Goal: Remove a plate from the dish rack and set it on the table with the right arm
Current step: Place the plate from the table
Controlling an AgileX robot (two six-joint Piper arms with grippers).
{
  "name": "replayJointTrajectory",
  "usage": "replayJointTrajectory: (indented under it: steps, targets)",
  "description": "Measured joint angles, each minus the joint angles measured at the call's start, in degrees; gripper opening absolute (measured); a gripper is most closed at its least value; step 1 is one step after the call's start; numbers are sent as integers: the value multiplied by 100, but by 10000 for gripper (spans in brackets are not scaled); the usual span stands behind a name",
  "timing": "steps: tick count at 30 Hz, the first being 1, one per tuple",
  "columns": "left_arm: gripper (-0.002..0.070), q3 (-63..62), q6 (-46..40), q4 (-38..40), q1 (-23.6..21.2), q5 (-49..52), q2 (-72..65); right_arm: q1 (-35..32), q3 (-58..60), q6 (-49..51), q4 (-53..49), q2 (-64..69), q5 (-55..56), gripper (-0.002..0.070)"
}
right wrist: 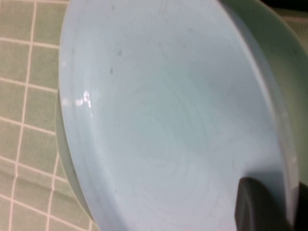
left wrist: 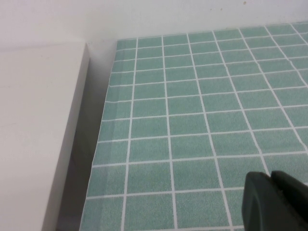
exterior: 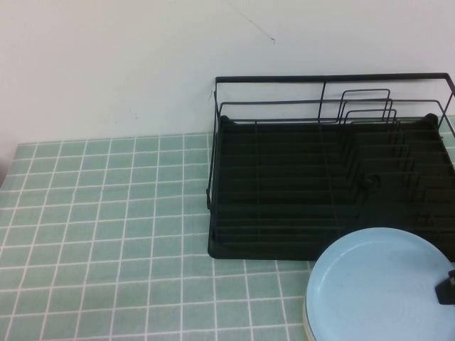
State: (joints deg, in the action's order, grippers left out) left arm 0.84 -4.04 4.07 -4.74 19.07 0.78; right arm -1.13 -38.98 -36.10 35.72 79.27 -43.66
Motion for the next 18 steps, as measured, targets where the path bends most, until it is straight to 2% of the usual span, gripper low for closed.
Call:
replayJointTrajectory:
  steps: [5,9,13,18]
  targets:
    - [-4,0,14,0,0,0,0,0,0,-114,74,33,23,101]
    - [-4,0,14,0,0,0,0,0,0,-64,60,36,23,198]
    - [-4,0,14,0,0,0,0,0,-31,484,-396,47,12,256]
    - [-4,0,14,0,0,0,0,0,-260,1411,-1287,11,-173,269]
